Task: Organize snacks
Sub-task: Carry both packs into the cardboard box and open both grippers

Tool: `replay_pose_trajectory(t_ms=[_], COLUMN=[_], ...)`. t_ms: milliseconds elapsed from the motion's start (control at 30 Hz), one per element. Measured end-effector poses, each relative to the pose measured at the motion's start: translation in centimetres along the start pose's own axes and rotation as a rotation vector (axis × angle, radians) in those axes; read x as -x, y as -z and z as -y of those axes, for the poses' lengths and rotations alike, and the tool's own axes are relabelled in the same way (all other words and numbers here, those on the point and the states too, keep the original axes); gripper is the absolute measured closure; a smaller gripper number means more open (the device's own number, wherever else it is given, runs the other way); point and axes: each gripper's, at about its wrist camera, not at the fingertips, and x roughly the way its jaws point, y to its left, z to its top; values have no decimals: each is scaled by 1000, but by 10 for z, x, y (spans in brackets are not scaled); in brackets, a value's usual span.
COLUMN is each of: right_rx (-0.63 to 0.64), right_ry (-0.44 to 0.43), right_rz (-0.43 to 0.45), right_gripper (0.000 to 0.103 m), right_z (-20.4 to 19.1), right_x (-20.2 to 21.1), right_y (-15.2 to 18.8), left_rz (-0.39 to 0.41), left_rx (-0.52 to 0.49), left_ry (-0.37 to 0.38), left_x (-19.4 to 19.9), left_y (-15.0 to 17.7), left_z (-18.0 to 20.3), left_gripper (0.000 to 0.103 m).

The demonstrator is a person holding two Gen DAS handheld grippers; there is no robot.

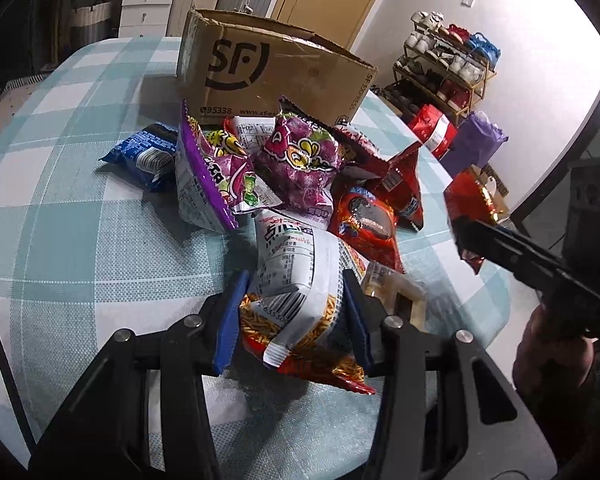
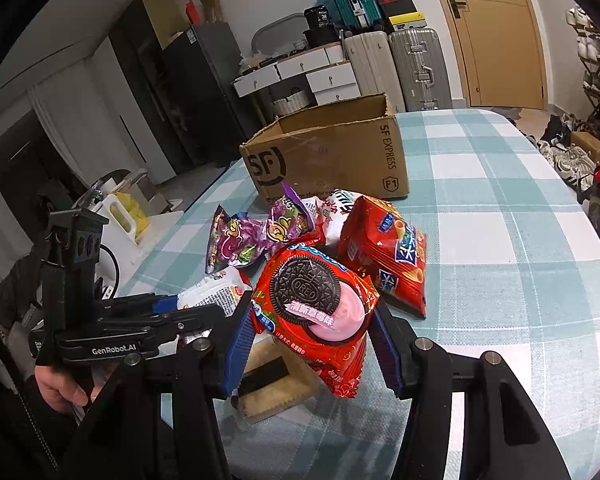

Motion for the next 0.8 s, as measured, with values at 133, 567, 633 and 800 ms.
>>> replay_pose_trajectory(t_ms=[133, 567, 633, 800], right_rx=[19, 35, 36, 21], right_ry=[-7, -91, -95, -106], right_rz=[0, 18, 23, 19], right_gripper=[48, 48, 48, 48], right_z=[-4, -9, -8, 0], right_x=[-1, -15, -18, -31], right_y=[-4, -52, -62, -88], left_rz=[27, 111, 121, 139], left_rx=[-9, 0, 7, 4], left_ry=[2, 68, 66, 58], left_x=[12, 39, 39, 38], left_y=[-4, -58, -71, -102], left_z=[1, 6, 4, 4], left_gripper=[60, 60, 60, 60])
